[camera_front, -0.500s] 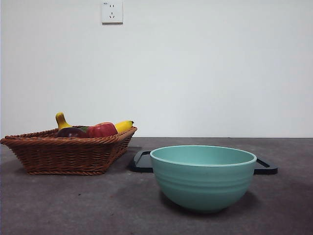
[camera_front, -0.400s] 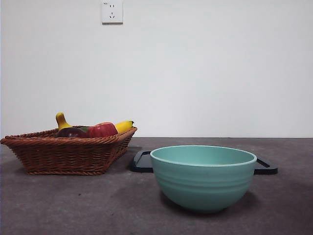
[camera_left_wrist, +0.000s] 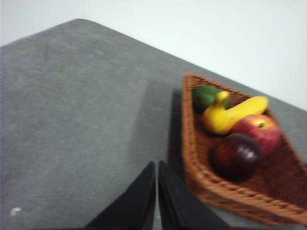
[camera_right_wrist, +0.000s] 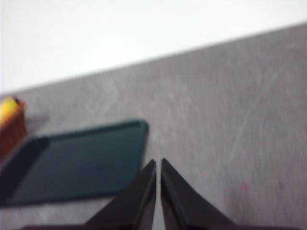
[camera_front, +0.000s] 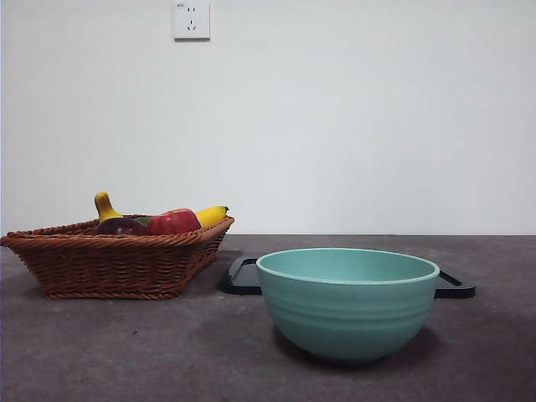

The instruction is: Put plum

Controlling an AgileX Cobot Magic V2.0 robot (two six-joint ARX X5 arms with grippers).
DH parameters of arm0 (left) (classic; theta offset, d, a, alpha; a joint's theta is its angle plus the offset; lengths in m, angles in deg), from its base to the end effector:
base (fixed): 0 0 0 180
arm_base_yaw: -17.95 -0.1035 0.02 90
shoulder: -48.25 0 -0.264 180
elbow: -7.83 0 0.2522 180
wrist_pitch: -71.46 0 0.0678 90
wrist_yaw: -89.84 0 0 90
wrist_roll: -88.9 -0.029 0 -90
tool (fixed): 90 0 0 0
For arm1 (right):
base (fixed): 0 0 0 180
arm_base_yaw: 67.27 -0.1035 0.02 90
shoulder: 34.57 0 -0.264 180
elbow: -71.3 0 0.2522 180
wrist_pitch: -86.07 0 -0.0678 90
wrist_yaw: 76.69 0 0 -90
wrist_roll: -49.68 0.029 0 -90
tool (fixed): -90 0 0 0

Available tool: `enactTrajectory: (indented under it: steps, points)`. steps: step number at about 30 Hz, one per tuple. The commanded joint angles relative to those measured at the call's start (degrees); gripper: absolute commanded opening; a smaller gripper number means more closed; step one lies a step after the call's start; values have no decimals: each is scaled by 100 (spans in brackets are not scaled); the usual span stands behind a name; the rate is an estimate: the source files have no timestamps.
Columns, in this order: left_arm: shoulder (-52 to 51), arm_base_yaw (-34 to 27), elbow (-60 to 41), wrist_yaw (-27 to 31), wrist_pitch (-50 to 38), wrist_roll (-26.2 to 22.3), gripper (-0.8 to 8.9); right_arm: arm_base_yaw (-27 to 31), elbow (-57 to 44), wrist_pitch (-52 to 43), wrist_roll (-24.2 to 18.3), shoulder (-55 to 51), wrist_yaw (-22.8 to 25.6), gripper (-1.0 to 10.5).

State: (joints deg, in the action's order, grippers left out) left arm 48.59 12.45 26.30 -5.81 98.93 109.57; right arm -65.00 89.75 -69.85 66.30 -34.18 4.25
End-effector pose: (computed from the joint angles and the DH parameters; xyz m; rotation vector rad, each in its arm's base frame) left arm 0.0909 0.0059 0.1679 -0.3758 0.1610 0.0267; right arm 0.0918 0.0009 0.1734 0.2998 0.1211 0.1024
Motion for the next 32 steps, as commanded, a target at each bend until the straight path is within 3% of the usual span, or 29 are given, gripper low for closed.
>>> enactTrajectory:
  steps: [1,6,10,21,32]
  points:
    - [42,-22,417,-48,184,284,8,2,402,68,144,-9,-11,5]
    - [282,-22,1054,-201,573,286,8,2,1156,612,127,225,-15,5]
    - [702,-22,1683,-586,984,111,8,2,1880,1154,-127,634,-232,5]
    - [2343,33,3442,-2109,2511,-1320,8,-55,4022,3169,-1292,2358,-1534,5]
    - [3567,468,4806,-2723,3991,-2223,8,-581,5333,4900,-2074,3606,-1878,5]
